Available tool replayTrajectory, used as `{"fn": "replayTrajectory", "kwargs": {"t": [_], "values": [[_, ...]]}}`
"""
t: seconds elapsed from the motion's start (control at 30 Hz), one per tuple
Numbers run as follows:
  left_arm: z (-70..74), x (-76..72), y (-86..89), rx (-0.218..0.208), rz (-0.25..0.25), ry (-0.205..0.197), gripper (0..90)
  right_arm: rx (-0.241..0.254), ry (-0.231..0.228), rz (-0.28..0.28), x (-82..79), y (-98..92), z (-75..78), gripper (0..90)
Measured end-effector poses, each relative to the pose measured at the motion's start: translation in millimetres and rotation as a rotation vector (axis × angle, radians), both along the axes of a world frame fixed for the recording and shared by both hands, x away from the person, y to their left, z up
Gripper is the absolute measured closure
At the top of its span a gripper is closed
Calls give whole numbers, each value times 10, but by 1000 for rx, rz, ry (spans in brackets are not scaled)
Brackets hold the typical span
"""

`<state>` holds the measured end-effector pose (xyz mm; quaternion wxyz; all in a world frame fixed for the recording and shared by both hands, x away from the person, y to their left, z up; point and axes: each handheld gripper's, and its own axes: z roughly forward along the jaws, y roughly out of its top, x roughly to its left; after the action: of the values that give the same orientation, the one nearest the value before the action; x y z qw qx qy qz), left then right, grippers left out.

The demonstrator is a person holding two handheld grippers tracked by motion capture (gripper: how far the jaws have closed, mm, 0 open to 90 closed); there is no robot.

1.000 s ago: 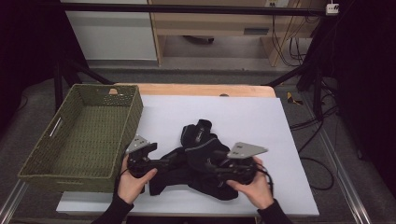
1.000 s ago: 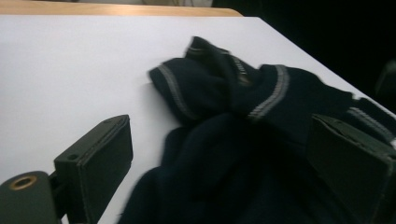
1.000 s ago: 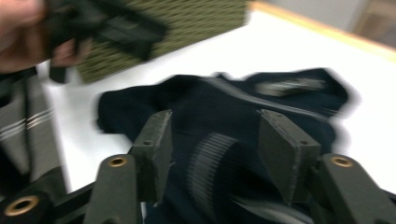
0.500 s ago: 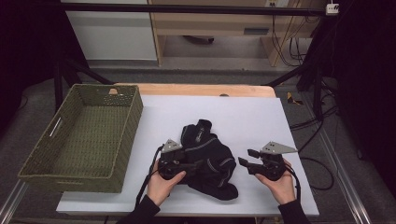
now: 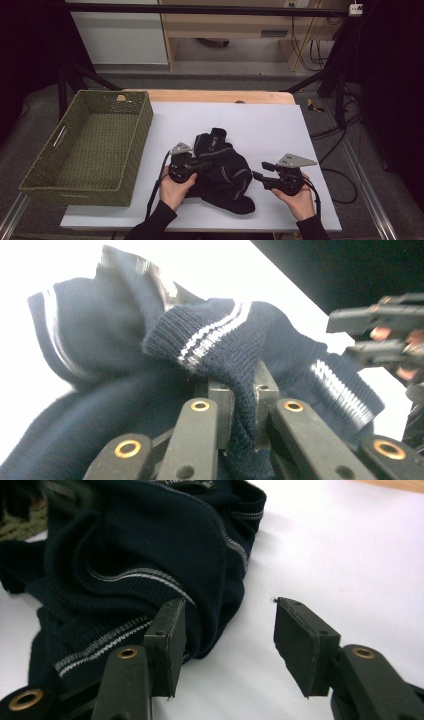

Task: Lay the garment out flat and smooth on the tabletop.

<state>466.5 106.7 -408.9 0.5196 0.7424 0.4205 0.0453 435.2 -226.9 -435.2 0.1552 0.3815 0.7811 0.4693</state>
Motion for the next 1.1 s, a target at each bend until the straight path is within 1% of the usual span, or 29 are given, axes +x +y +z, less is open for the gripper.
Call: {"fn": "replayTrajectory", "kwargs": {"t": [0.1, 0.23, 0.3, 0.4, 0.47, 0.53, 0.63, 0.73, 0.83, 0.9, 0.93, 0.97, 1.0, 1.03, 1.07, 1.1], "values": [[332, 25, 108, 24, 11, -70, 844, 20, -5, 2, -13, 10, 28, 464], [749, 85, 257, 47, 29, -143, 846, 37, -14, 16, -19, 46, 57, 457], [923, 131, 337, 57, 42, -168, 846, 38, -16, 22, -18, 73, 63, 454], [1129, 204, 477, 62, 70, -183, 846, 50, -17, 28, -10, 112, 70, 443], [1227, 250, 577, 64, 96, -186, 846, 61, -16, 33, -2, 139, 79, 439], [1296, 292, 674, 53, 115, -180, 846, 77, -15, 42, 4, 177, 89, 430], [1353, 340, 788, 31, 135, -166, 846, 103, -9, 65, 13, 268, 92, 416], [1383, 373, 854, 20, 147, -161, 846, 117, 17, 103, 20, 402, 67, 382], [1434, 404, 891, 5, 156, -164, 847, 102, 35, 142, 20, 581, 6, 338], [1484, 423, 900, 3, 162, -172, 847, 79, 45, 164, 20, 696, -48, 315], [1511, 432, 901, 1, 164, -177, 847, 68, 52, 169, 22, 749, -75, 319], [1537, 441, 898, 0, 164, -182, 847, 57, 61, 179, 31, 793, -103, 330], [1563, 449, 890, -2, 167, -184, 847, 46, 68, 176, 41, 836, -130, 374], [1585, 457, 879, -3, 168, -186, 847, 26, 72, 176, 50, 867, -150, 541], [1605, 465, 864, -2, 167, -188, 847, 10, 76, 188, 58, 883, -157, 674], [1622, 471, 845, -1, 165, -191, 847, 16, 82, 198, 68, 884, -152, 760]]}}
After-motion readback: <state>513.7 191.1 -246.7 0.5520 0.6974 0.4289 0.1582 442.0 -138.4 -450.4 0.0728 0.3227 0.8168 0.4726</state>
